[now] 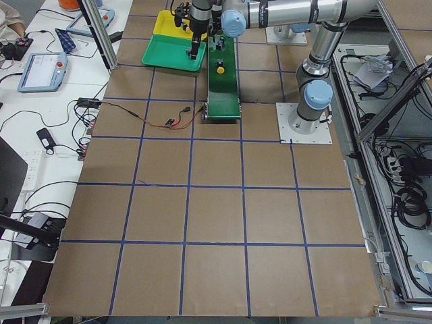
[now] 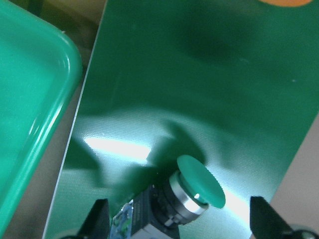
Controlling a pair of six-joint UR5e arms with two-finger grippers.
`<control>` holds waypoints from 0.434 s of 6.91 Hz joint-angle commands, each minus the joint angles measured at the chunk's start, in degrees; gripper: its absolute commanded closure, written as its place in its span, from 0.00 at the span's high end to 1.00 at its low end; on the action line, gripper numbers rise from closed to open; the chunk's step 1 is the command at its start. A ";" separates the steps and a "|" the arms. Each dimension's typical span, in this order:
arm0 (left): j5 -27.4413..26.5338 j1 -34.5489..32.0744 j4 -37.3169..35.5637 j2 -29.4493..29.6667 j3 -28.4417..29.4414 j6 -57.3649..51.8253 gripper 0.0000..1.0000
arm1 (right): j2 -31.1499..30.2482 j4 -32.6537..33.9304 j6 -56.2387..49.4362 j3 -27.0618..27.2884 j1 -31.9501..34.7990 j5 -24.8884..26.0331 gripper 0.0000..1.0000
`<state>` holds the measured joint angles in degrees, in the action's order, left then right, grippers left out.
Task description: Sort buttons by color to trays
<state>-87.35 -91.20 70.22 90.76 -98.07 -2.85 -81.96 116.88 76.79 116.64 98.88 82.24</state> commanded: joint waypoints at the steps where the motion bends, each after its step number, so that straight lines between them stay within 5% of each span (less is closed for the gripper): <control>1: -1.40 0.40 7.60 -0.93 3.38 -0.05 1.00 | 0.48 -0.08 -0.06 0.34 0.00 0.12 0.94; 2: -1.68 1.36 13.48 -0.15 7.24 -0.13 1.00 | 0.66 -0.08 -0.32 0.43 0.00 0.12 0.30; 3: -1.51 3.98 19.81 1.51 11.89 -0.13 1.00 | 0.57 0.01 -0.15 0.17 0.00 0.03 0.00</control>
<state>-88.78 -89.56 82.77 90.80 -91.22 -2.96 -81.42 116.83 76.60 116.94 98.88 82.32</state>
